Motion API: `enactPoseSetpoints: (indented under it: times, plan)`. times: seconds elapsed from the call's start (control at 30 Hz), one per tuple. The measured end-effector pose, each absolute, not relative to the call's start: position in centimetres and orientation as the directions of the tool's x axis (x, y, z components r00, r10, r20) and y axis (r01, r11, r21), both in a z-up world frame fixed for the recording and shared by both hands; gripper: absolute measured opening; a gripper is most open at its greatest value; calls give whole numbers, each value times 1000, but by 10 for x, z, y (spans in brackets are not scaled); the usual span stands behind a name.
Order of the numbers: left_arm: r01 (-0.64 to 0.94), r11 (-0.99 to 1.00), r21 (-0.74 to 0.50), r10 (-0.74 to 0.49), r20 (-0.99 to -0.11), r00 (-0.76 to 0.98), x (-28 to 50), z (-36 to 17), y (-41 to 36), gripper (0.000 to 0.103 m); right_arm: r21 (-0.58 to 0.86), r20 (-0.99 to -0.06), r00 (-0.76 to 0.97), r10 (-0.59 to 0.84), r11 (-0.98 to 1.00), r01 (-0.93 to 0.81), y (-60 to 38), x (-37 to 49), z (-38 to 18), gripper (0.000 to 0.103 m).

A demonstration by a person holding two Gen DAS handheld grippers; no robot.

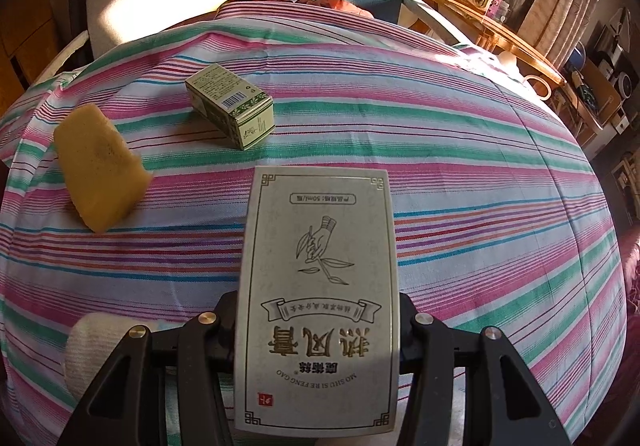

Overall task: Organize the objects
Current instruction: 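Carry the white medicine box into the gold tray and release it with the right gripper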

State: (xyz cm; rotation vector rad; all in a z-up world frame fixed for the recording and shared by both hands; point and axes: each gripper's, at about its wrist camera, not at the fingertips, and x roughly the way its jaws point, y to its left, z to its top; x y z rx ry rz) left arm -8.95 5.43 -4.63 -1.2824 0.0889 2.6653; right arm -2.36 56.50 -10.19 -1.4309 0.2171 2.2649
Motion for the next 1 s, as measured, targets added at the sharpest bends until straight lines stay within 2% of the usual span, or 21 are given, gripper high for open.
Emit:
enactPoseSetpoints:
  times: [0.13, 0.3, 0.43, 0.57, 0.8, 1.0]
  plan:
    - [-186, -982, -14, 130, -770, -625, -74, -41, 45, 74, -109, -867, -375, 328, -860, -499, 568, -18, -83, 52]
    - [-170, -985, -23, 129, -752, -646, -60, -35, 37, 78, -69, -805, -476, 354, -853, -517, 544, -16, -28, 52]
    - [-165, -986, -27, 131, -740, -660, -53, -30, 33, 79, -37, -756, -589, 284, -918, -395, 488, -34, 15, 52]
    - [-161, -986, -40, 139, -731, -668, -47, -27, 27, 80, -1, -744, -653, 140, -978, -208, 406, -61, 37, 52]
    - [-144, -987, -65, 146, -722, -676, -41, -26, 14, 80, 94, -786, -607, -114, -994, 64, 263, -108, 26, 52]
    - [-129, -986, -101, 163, -718, -677, -39, -27, 1, 80, 144, -853, -494, -168, -986, 86, 193, -148, -19, 52]
